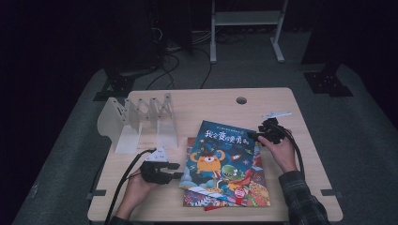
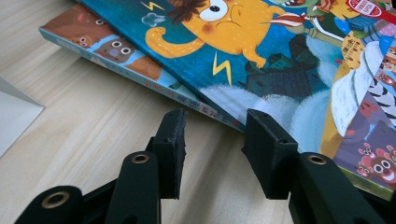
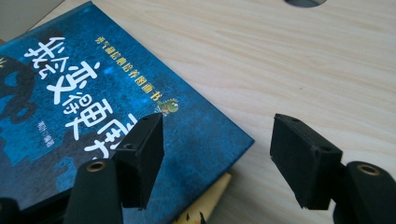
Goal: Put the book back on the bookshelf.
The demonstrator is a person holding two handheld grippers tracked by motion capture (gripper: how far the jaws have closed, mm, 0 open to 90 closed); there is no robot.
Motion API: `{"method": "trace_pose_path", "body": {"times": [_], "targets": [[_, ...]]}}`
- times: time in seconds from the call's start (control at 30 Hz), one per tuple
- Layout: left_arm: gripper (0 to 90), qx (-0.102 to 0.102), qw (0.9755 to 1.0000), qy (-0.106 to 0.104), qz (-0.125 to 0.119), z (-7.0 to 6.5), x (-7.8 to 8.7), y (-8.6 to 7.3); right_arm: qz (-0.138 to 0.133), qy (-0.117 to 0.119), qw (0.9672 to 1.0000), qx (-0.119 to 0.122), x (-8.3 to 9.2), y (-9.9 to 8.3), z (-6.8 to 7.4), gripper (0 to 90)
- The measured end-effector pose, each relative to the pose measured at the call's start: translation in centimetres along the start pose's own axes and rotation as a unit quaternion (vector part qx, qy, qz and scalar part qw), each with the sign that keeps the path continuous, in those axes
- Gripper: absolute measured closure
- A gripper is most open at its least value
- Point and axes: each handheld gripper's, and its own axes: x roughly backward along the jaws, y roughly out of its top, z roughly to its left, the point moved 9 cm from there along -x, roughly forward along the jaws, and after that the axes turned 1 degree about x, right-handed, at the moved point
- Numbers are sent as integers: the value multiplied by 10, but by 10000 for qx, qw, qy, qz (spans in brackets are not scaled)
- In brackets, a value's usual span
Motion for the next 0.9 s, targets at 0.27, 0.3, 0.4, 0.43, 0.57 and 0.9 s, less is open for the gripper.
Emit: {"method": "trace_pose_path", "body": {"times": [0.27, 0.3, 0.4, 0.43, 0.57, 0.9], "targets": [[589, -51, 9996, -269, 23, -11, -4, 2, -15, 267, 9996, -88, -11, -2, 3, 345], [584, -82, 9995, -295, 47, -13, -5, 2, -25, 262, 9996, -60, -12, -1, 3, 346], [561, -168, 9993, -328, 92, -18, -6, 4, -34, 365, 9993, 27, -14, 0, 6, 348], [490, -153, 9991, -399, 82, -20, -8, 4, 8, 399, 9991, 123, -16, 2, 8, 342], [317, -197, 9996, -147, 105, -18, -12, 4, 71, 415, 9988, 246, -20, 6, 12, 303], [124, -26, 10000, -7, 19, -11, -11, 5, 88, 453, 9980, 433, -34, 17, 15, 208]]}}
